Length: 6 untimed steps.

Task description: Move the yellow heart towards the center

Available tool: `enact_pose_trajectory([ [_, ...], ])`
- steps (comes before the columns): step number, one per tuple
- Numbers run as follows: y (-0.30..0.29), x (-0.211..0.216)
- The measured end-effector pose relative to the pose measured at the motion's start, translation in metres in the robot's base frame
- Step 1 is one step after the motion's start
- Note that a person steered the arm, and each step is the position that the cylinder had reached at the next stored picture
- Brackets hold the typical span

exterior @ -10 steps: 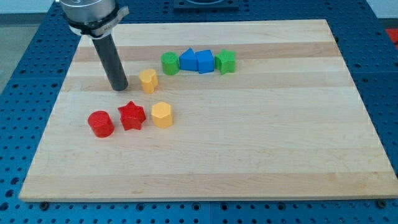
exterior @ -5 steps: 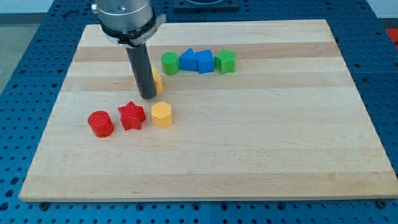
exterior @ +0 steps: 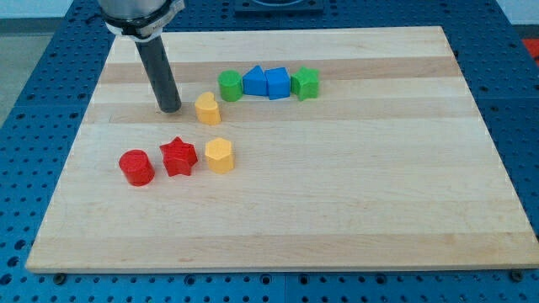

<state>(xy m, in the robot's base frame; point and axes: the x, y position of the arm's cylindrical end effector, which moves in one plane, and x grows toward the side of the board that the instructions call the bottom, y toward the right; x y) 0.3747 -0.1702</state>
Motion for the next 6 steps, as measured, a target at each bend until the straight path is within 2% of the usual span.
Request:
enact_pose_trajectory([
  [1,0.0,0.0],
  [5,0.11,0.014],
  [6,0.084,0.053],
])
